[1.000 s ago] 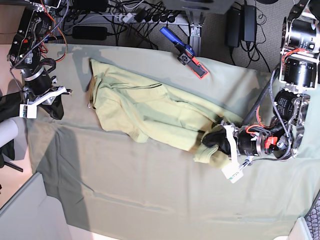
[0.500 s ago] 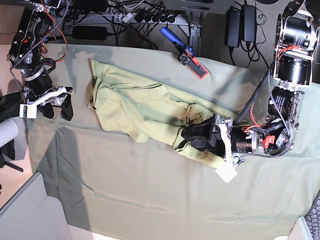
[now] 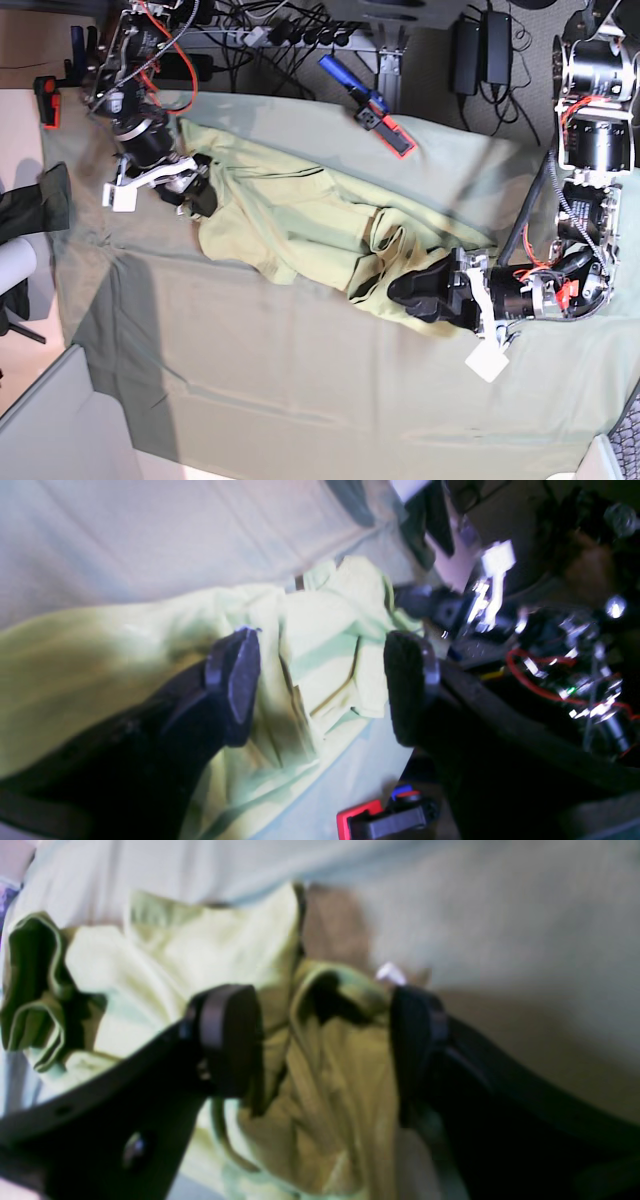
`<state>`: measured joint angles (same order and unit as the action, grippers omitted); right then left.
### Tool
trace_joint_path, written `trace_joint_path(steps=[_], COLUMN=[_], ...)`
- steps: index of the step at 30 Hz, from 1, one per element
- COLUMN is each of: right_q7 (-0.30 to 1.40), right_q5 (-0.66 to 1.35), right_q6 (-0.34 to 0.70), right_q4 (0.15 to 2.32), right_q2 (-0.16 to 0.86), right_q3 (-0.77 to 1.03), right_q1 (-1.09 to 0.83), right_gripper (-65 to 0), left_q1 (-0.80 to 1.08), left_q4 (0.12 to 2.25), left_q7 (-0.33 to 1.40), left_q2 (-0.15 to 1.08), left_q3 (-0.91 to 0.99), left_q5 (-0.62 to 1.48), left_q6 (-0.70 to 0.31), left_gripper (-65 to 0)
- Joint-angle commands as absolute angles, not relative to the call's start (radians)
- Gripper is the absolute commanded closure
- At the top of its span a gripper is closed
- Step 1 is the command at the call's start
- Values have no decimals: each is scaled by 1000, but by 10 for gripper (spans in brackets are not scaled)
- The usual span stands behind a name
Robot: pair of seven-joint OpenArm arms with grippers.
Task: Fold the T-shirt properly
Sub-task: 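Carry the hem end with the left gripper toward the collar end, then grasp the collar end with the right gripper and fold it over the shirt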
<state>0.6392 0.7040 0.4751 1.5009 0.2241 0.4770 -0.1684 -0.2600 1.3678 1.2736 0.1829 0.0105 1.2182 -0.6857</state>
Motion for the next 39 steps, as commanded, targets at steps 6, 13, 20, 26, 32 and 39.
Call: trace_joint_path(steps=[6, 13, 20, 26, 32, 39], right_q7=[622, 607, 598, 572, 580, 589], right_q5=[706, 696, 700, 699, 694, 721], right_q6=[494, 494, 494, 494, 494, 494], right_q4=[1470, 1470, 1470, 1475, 1475, 1475], right_q2=[230, 230, 230, 244, 300, 410], right_q3=[429, 360, 360, 390, 493, 586], right_q1=[-156, -156, -155, -154, -145, -144], right_gripper=[-413, -379, 0, 0, 0, 0], left_q1=[-282, -282, -282, -282, -282, -282], left_q4=[1387, 1387, 1387, 1387, 1387, 1387], left_q7=[1269, 1269, 1264, 1261, 1261, 1262], left_q2=[186, 186, 206, 237, 276, 303], left_q3=[28, 28, 29, 29, 49, 52], left_q5=[1261, 1259, 1261, 1261, 1261, 1260], left_q6=[-698, -698, -698, -698, -698, -698], left_gripper=[-420, -419, -420, -419, -419, -419])
